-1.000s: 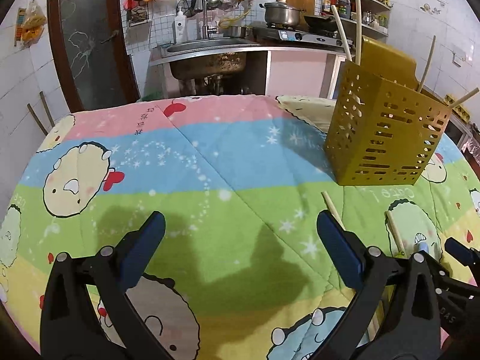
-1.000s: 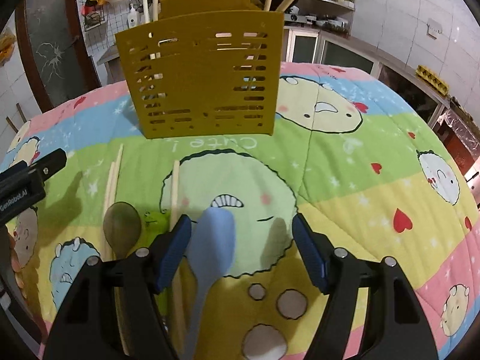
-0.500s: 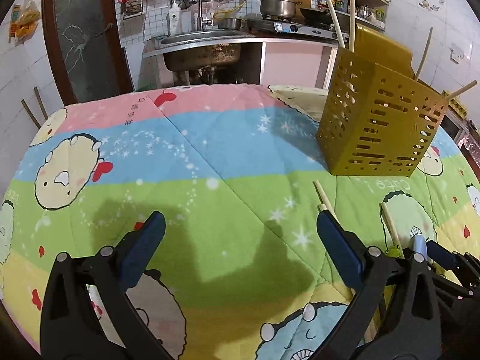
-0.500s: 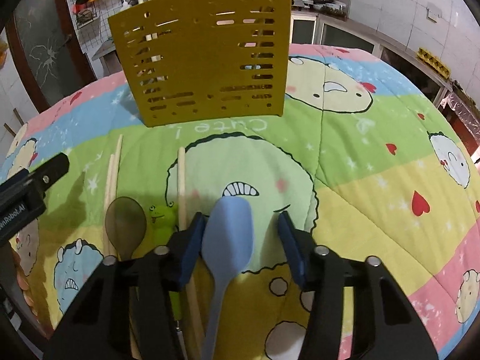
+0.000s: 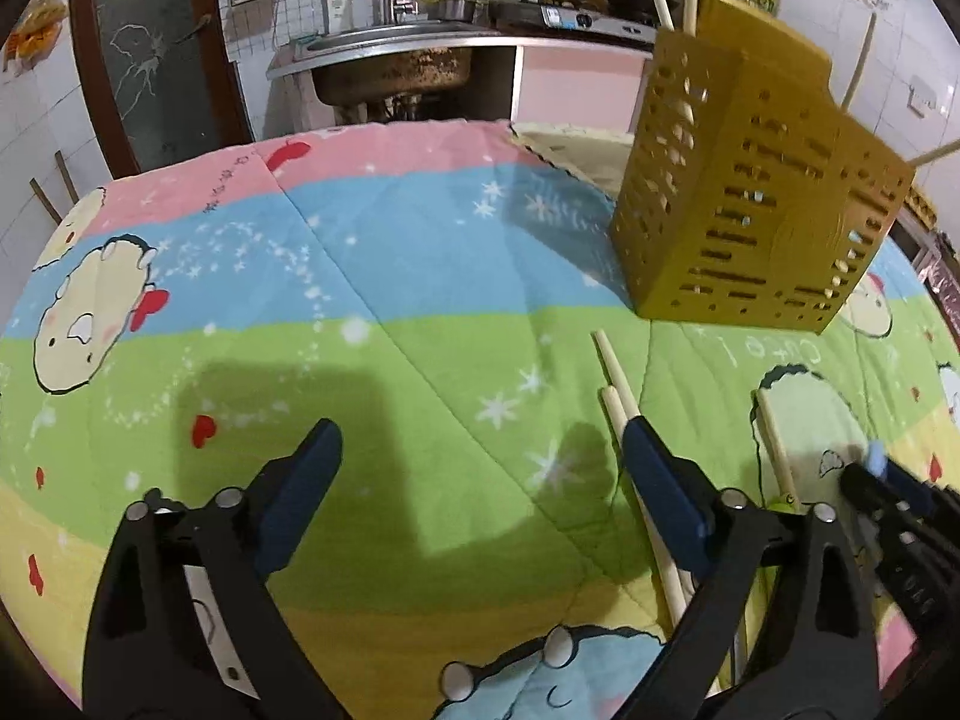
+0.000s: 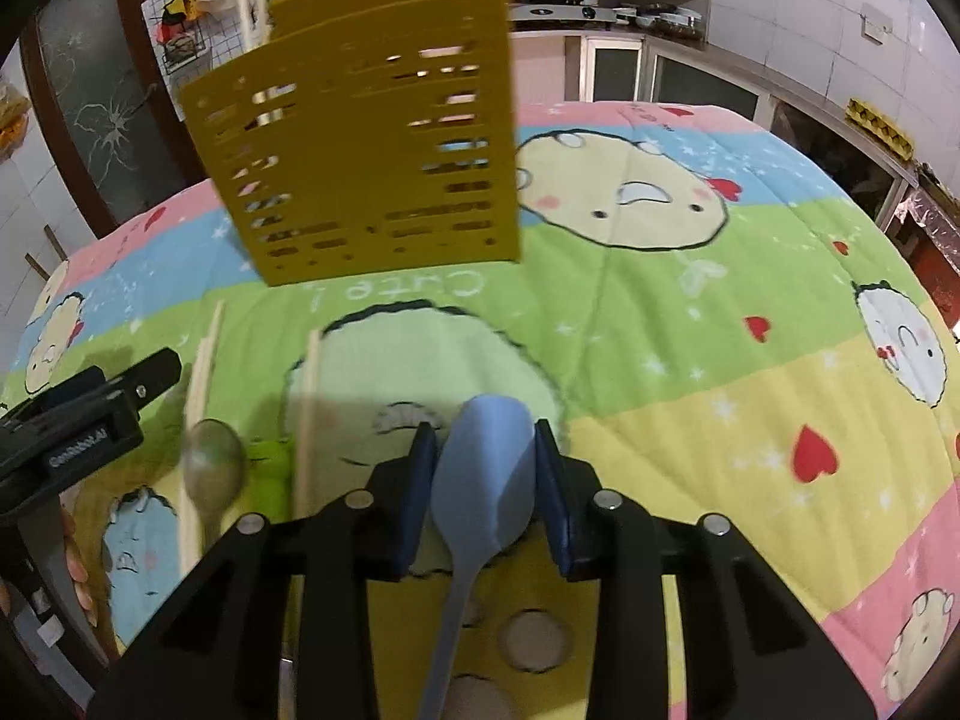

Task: Organize utensils
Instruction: 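Close the left tool on a wooden chopstick while the right tool holds the blue spoon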

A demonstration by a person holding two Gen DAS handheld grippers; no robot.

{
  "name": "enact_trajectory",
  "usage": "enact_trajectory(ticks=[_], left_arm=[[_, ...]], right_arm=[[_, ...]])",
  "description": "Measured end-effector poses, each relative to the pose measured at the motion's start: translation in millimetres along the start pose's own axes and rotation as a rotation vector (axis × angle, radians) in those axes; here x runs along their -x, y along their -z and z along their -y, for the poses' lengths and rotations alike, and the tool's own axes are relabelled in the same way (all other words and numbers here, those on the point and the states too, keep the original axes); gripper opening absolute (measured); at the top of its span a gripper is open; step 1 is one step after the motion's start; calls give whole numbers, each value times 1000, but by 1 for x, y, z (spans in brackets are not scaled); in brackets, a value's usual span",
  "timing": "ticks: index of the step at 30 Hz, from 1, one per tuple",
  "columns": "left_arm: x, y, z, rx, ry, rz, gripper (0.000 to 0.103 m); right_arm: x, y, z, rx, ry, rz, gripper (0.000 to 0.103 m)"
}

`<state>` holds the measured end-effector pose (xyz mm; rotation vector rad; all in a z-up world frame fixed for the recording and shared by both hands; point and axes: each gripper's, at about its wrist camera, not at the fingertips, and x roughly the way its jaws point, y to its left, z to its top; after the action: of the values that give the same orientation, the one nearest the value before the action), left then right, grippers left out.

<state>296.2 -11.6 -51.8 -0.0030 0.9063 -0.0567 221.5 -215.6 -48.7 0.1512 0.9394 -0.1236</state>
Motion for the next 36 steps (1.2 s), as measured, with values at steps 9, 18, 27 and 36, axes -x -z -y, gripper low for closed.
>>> enact_trajectory(ticks=[9,18,27,36], left_arm=[[-7,7,2,-3,-30,-9,88],[8,4,-2,53,0,50,88],[4,11,11,-2,-13,53,88],[3,16,11,9,-9,42,88]], right_arm=[[-1,-3,21,-7,1,21,33],[-4,1,28,-17,-23,48,33],[-5,3,31,-21,-37,56,33],[-5,6,29,-13,-28,62,33]])
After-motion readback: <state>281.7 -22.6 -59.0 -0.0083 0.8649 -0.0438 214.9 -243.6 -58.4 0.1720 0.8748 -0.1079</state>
